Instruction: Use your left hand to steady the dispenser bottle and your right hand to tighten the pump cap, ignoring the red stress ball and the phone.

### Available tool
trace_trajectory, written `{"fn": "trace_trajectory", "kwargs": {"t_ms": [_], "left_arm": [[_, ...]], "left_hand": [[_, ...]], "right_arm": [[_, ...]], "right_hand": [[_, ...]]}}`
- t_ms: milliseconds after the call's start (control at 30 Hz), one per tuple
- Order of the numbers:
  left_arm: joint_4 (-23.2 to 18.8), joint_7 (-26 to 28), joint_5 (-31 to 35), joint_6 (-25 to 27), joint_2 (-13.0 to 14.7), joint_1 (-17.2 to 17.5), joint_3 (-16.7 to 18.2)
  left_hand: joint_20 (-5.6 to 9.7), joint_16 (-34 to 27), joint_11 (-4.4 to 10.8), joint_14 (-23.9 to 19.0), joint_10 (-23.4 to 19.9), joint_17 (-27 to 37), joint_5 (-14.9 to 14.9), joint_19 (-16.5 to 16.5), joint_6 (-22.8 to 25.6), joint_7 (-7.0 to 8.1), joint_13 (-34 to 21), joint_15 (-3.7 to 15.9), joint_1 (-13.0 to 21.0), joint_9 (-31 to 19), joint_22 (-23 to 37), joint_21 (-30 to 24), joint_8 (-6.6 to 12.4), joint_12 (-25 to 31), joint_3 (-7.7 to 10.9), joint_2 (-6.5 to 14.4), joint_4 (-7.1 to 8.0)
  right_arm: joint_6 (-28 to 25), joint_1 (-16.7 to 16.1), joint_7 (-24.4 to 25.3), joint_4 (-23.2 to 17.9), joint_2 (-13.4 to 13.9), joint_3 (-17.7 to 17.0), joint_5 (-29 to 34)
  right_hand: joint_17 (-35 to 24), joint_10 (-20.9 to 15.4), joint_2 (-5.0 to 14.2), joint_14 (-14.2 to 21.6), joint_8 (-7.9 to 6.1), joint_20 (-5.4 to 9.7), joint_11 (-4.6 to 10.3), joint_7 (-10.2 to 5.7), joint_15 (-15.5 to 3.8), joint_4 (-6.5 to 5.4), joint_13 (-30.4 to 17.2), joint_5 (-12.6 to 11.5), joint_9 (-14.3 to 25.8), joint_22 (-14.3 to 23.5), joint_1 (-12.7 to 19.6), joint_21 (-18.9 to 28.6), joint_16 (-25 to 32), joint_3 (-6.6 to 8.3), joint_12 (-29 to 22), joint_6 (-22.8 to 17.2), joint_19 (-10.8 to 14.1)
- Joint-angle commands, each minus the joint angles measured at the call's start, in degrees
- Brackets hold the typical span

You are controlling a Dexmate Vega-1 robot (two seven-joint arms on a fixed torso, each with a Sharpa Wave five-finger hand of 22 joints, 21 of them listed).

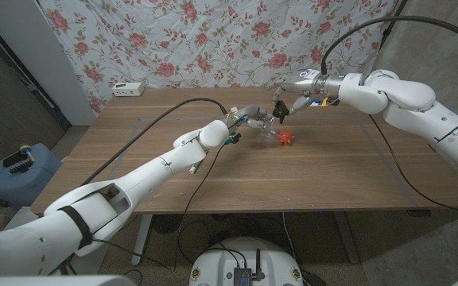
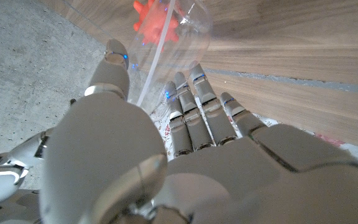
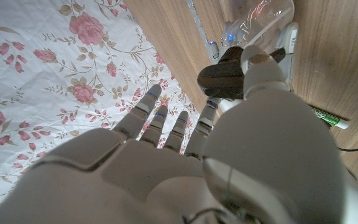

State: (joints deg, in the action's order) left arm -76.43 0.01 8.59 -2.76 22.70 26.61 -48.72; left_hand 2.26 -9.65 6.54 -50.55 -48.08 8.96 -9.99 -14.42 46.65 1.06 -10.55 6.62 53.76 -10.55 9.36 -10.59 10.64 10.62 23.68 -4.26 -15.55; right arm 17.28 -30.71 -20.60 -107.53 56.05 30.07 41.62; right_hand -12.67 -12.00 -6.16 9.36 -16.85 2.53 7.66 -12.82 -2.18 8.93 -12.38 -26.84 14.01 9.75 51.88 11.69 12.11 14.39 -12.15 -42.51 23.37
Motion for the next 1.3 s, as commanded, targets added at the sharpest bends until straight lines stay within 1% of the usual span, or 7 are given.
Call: {"fn": "trace_trajectory", "kwargs": {"t_ms": [33,333,367,633,767,933,1300], "left_arm": [[0.6,0.0,0.2,-0.1,-0.3,-0.4,-0.3],[0.7,0.0,0.2,-0.1,-0.3,-0.4,-0.4],[0.7,0.1,0.2,-0.1,-0.3,-0.4,-0.4],[0.8,0.1,0.3,-0.2,-0.3,-0.4,-0.4],[1.0,0.1,0.3,-0.4,-0.4,-0.5,-0.5],[1.2,0.1,0.3,-0.6,-0.5,-0.6,-0.5],[1.5,0.1,0.4,-0.9,-0.6,-0.7,-0.6]], "left_hand": [[4.44,-0.4,1.19,-0.2,-1.5,0.3,-0.3,0.0,3.4,3.0,-0.2,3.96,-1.8,-0.3,0.1,0.0,0.22,0.5,6.81,4.7,6.5],[4.43,-0.4,1.24,-0.2,-1.5,0.3,-0.2,0.0,3.4,2.95,-0.2,3.93,-1.8,-0.3,0.1,0.0,0.2,0.5,6.78,4.7,6.49],[4.43,-0.4,1.24,-0.2,-1.5,0.3,-0.2,0.0,3.4,2.92,-0.2,3.93,-1.8,-0.3,0.1,0.0,0.21,0.5,6.79,4.7,6.49],[4.43,-0.4,1.12,-0.3,-1.4,0.3,-0.2,0.0,3.4,3.07,-0.2,3.84,-1.8,-0.3,0.1,0.0,0.19,0.5,6.78,4.8,6.53],[4.45,-0.4,1.16,-0.3,-1.4,0.3,-0.2,0.0,3.4,3.1,-0.2,3.87,-1.8,-0.3,0.1,0.0,0.21,0.5,6.78,4.8,6.51],[4.39,-0.4,1.14,-0.3,-1.6,0.3,-0.2,0.0,3.5,2.95,-0.2,3.9,-1.8,-0.3,0.1,0.0,0.22,0.6,6.78,4.8,6.5],[4.4,-0.4,1.15,-0.3,-1.4,0.3,-0.2,0.0,3.5,3.04,-0.2,3.87,-1.8,-0.3,0.1,0.0,0.22,0.5,6.8,4.8,6.51]], "right_arm": [[-2.3,1.2,-4.5,-0.1,-0.7,0.3,-3.5],[-6.5,2.2,-9.2,-0.6,-1.7,0.9,-6.5],[-7.1,2.2,-9.6,-0.8,-1.8,0.9,-6.8],[-11.1,2.6,-12.5,-1.9,-2.0,1.3,-9.0],[-12.7,2.7,-13.0,-2.4,-1.9,1.7,-9.1],[-15.7,2.6,-14.0,-3.3,-2.2,2.1,-9.3],[-19.1,2.6,-14.7,-4.2,-2.1,2.8,-10.3]], "right_hand": [[-0.3,-0.6,-0.09,0.8,-0.19,1.01,-0.82,0.01,-3.79,-0.53,-0.2,-0.5,0.1,0.1,0.4,0.5,0.6,0.0,-0.6,-0.6,1.1],[-0.4,-0.8,-0.12,1.0,-0.15,1.15,-2.22,0.03,-3.33,-0.71,-0.2,-0.6,0.1,0.1,0.3,0.6,0.7,-0.15,-0.6,-0.7,2.0],[-0.4,-0.8,-0.13,1.0,-0.09,1.15,-2.71,0.04,-3.26,-0.75,-0.2,-0.6,0.1,0.1,0.3,0.6,0.7,-0.2,-0.6,-0.6,2.1],[-0.5,-0.7,-0.2,0.7,0.08,0.94,-3.22,0.06,-2.68,-0.93,-0.2,-0.6,0.0,0.1,0.0,0.5,0.5,-0.38,-0.5,-0.3,2.3],[-0.5,-0.7,-0.26,0.6,0.18,0.8,-3.42,0.08,-2.31,-1.11,-0.2,-0.6,-0.1,0.1,-0.3,0.4,0.5,-0.56,-0.5,-0.2,2.3],[-0.6,-1.0,-0.22,0.6,0.25,0.64,-4.3,0.1,-2.14,-1.47,-0.2,-0.5,-0.1,0.1,-1.0,0.3,0.5,-0.82,-0.6,-0.2,2.3],[-0.7,-1.7,0.08,0.8,0.21,0.58,-4.85,0.09,-1.86,-1.91,-0.2,-0.3,-0.2,0.1,-1.7,0.2,0.6,-1.04,-0.9,-0.5,2.4]]}}
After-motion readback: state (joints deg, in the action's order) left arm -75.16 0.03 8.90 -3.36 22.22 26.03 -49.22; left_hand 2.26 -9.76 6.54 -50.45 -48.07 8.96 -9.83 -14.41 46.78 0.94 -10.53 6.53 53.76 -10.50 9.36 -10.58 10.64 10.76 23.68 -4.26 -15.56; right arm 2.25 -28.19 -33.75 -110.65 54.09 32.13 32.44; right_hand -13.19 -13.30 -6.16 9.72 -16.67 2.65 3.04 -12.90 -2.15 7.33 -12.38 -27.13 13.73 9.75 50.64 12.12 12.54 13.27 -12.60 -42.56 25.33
